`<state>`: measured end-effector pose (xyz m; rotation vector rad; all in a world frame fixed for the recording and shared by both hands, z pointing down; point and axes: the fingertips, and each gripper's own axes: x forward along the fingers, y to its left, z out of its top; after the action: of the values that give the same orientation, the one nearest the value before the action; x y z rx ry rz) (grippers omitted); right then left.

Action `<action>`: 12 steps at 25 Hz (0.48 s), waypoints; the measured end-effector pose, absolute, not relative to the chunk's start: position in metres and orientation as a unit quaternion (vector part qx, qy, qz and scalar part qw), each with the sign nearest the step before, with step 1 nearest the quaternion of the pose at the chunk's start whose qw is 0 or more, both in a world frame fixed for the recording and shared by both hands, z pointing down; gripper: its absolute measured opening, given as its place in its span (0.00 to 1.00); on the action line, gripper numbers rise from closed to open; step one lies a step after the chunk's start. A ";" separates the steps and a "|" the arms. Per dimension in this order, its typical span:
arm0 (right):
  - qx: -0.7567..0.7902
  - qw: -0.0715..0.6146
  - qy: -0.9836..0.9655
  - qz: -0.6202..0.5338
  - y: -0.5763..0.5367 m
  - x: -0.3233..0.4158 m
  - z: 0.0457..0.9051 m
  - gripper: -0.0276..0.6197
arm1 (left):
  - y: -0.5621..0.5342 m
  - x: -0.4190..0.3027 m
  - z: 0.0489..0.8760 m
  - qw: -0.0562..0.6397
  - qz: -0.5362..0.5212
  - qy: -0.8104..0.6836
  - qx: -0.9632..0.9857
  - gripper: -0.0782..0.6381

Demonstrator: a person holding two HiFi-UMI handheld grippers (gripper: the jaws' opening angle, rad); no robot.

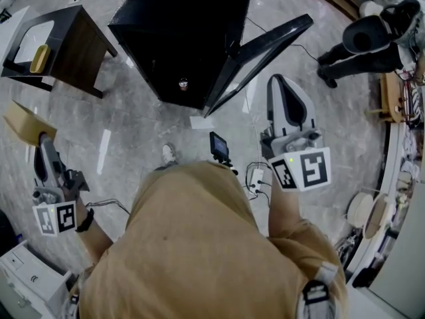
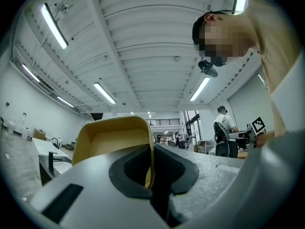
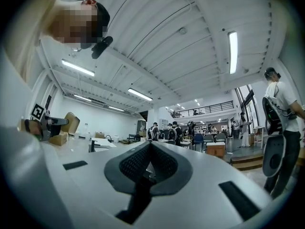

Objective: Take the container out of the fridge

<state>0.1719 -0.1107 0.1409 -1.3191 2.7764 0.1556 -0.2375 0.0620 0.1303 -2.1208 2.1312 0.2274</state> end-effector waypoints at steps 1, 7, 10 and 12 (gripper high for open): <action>-0.430 0.029 0.901 0.052 -0.111 0.172 0.142 0.04 | 0.061 -0.238 0.131 0.063 0.076 0.705 -0.702 0.13; -0.434 0.024 0.899 0.055 -0.112 0.170 0.139 0.04 | 0.059 -0.244 0.133 0.060 0.081 0.705 -0.702 0.13; -0.434 0.027 0.899 0.060 -0.113 0.167 0.134 0.04 | 0.058 -0.246 0.132 0.060 0.085 0.705 -0.702 0.13; -0.434 0.029 0.898 0.063 -0.112 0.164 0.131 0.04 | 0.056 -0.247 0.131 0.064 0.087 0.702 -0.704 0.13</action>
<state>0.1640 -0.1125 0.1310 -1.3388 2.7707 0.1954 -0.2466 0.0564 0.1306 -2.1255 2.1211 0.2613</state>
